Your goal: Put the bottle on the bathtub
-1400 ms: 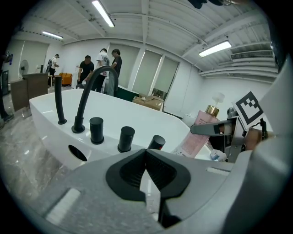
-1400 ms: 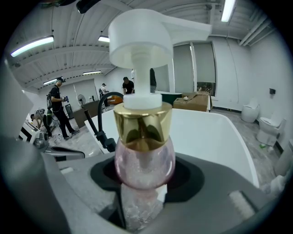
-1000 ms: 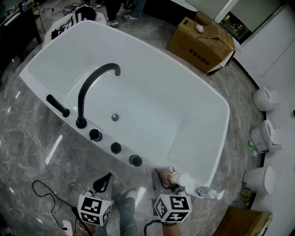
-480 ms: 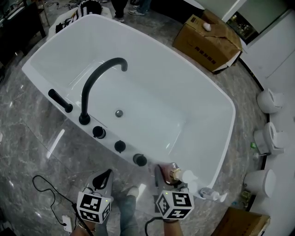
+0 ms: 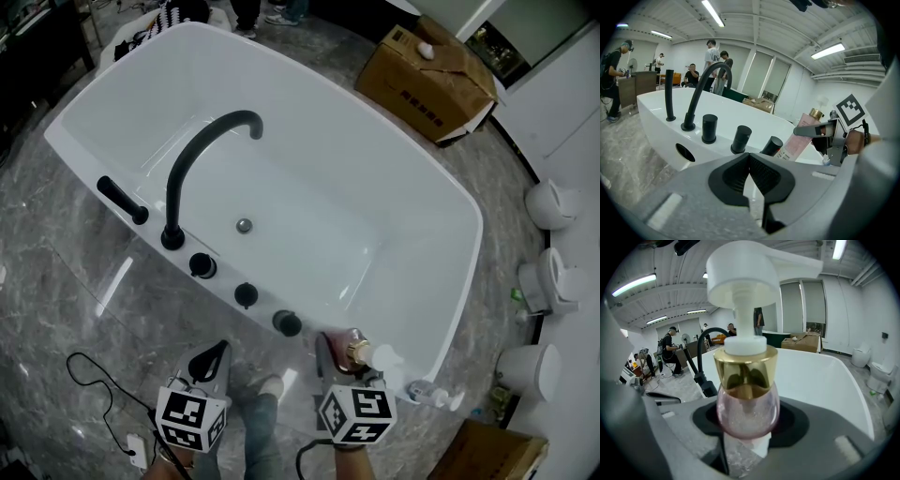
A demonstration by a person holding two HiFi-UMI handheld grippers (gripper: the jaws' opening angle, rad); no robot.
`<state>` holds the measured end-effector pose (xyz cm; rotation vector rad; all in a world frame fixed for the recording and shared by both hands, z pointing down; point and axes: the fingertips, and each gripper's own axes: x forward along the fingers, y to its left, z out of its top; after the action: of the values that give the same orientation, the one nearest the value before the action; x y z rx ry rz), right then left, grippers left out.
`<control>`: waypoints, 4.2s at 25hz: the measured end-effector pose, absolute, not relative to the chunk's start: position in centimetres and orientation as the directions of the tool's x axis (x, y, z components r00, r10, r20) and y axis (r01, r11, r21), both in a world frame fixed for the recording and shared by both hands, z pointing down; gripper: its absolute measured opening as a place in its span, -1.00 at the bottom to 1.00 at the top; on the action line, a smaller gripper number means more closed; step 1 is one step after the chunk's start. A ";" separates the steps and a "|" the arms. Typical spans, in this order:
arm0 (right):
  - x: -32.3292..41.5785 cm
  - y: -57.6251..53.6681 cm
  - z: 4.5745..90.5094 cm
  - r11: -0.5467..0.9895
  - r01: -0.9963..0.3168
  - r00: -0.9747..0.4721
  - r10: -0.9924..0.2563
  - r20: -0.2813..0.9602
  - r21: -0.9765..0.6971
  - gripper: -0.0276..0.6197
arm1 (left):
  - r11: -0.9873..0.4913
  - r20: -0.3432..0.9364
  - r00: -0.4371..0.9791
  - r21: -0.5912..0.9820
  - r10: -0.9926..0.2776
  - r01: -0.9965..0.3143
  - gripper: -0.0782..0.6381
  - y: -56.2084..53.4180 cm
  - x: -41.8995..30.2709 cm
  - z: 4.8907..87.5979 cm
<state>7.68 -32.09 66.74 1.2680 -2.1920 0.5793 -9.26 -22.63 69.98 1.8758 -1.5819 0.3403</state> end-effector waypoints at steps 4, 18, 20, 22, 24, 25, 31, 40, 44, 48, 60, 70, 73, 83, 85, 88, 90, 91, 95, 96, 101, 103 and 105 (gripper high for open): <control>7.6 -32.1 66.7 0.466 -0.880 -0.412 -0.648 0.641 -0.094 -0.22 | -0.058 0.581 0.238 0.310 -0.778 -0.949 -0.79 -22.6 -9.3 70.1; 7.1 -31.6 66.7 0.472 -0.880 -0.397 -0.673 0.624 -0.051 -0.21 | -0.066 0.586 0.247 0.313 -0.772 -0.947 -0.79 -22.4 -9.3 70.3; 6.9 -31.4 66.8 0.477 -0.878 -0.393 -0.678 0.621 -0.035 -0.21 | -0.067 0.586 0.246 0.310 -0.772 -0.948 -0.79 -22.3 -9.5 70.2; 6.7 -31.3 66.7 0.482 -0.876 -0.390 -0.682 0.619 -0.021 -0.21 | -0.067 0.587 0.245 0.308 -0.772 -0.949 -0.79 -22.3 -9.7 70.1; 6.6 -31.2 66.7 0.484 -0.875 -0.388 -0.685 0.617 -0.013 -0.21 | -0.067 0.588 0.245 0.306 -0.771 -0.950 -0.79 -22.2 -9.8 70.1; 6.6 -31.2 66.7 0.484 -0.875 -0.388 -0.686 0.615 -0.013 -0.21 | -0.068 0.589 0.245 0.306 -0.770 -0.950 -0.79 -22.1 -9.9 70.1; 6.6 -31.2 66.7 0.480 -0.877 -0.387 -0.693 0.609 -0.012 -0.21 | -0.067 0.590 0.246 0.308 -0.769 -0.949 -0.79 -21.7 -10.2 70.3; 6.6 -31.0 66.6 0.473 -0.881 -0.383 -0.710 0.591 -0.003 -0.21 | -0.063 0.590 0.242 0.308 -0.770 -0.949 -0.79 -21.0 -10.8 70.4; 6.6 -31.0 66.7 0.461 -0.887 -0.377 -0.722 0.581 -0.003 -0.20 | -0.063 0.590 0.241 0.306 -0.771 -0.950 -0.79 -20.8 -11.1 70.3; 6.7 -30.9 66.8 0.451 -0.893 -0.375 -0.730 0.572 -0.011 -0.19 | -0.069 0.587 0.244 0.304 -0.772 -0.950 -0.79 -20.8 -11.1 69.8; 7.7 -29.0 65.4 0.427 -0.902 -0.390 -0.736 0.553 -0.067 -0.11 | -0.108 0.568 0.255 0.280 -0.782 -0.954 -0.79 -20.6 -11.1 66.5; 9.9 -24.5 60.9 0.327 -0.936 -0.343 -0.758 0.555 -0.132 -0.11 | -0.177 0.522 0.303 0.278 -0.798 -0.944 -0.79 -20.5 -9.6 59.8; 10.8 -23.5 58.4 0.289 -0.944 -0.329 -0.772 0.544 -0.161 -0.11 | -0.200 0.499 0.313 0.267 -0.808 -0.943 -0.79 -20.6 -9.2 56.7; 14.6 -22.1 49.2 0.197 -0.974 -0.228 -0.867 0.443 -0.114 -0.11 | -0.274 0.381 0.340 0.217 -0.860 -0.937 -0.79 -21.4 -8.2 47.3; 15.8 -22.0 47.0 0.179 -0.979 -0.203 -0.885 0.418 -0.096 -0.11 | -0.297 0.348 0.352 0.202 -0.869 -0.933 -0.79 -21.8 -7.4 45.1; 17.1 -21.7 43.3 0.159 -0.986 -0.166 -0.911 0.378 -0.049 -0.12 | -0.321 0.309 0.363 0.178 -0.879 -0.930 -0.79 -22.1 -6.8 42.5; 17.8 -21.7 41.1 0.143 -0.989 -0.142 -0.927 0.346 -0.024 -0.19 | -0.327 0.284 0.364 0.172 -0.887 -0.929 -0.79 -22.5 -6.8 41.1; 18.1 -21.6 40.1 0.136 -0.991 -0.134 -0.933 0.334 -0.018 -0.24 | -0.329 0.272 0.366 0.171 -0.890 -0.929 -0.79 -22.6 -6.7 40.5; 19.6 -21.2 37.5 0.110 -0.994 -0.101 -0.950 0.296 0.015 -0.41 | -0.350 0.232 0.381 0.164 -0.895 -0.922 -0.79 -22.8 -5.8 38.9; 19.9 -21.2 37.0 0.101 -0.995 -0.089 -0.955 0.285 0.028 -0.45 | -0.354 0.222 0.384 0.164 -0.896 -0.921 -0.79 -23.0 -5.6 38.5; 21.1 -21.6 35.2 0.034 -0.997 -0.014 -0.962 0.274 0.067 -0.72 | -0.366 0.188 0.394 0.168 -0.900 -0.915 -0.79 -24.2 -4.9 36.5; 21.7 -21.9 34.6 0.003 -0.998 0.016 -0.962 0.271 0.069 -0.84 | -0.371 0.173 0.397 0.161 -0.902 -0.914 -0.79 -24.6 -4.8 35.6; 22.2 -22.4 34.0 -0.012 -0.998 0.029 -0.964 0.263 0.065 -0.89 | -0.374 0.155 0.396 0.155 -0.905 -0.915 -0.79 -25.3 -4.7 34.8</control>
<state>22.18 -22.37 34.04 2.0726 -2.0290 0.2107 -4.66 -25.31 34.79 2.4373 -1.6156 0.0640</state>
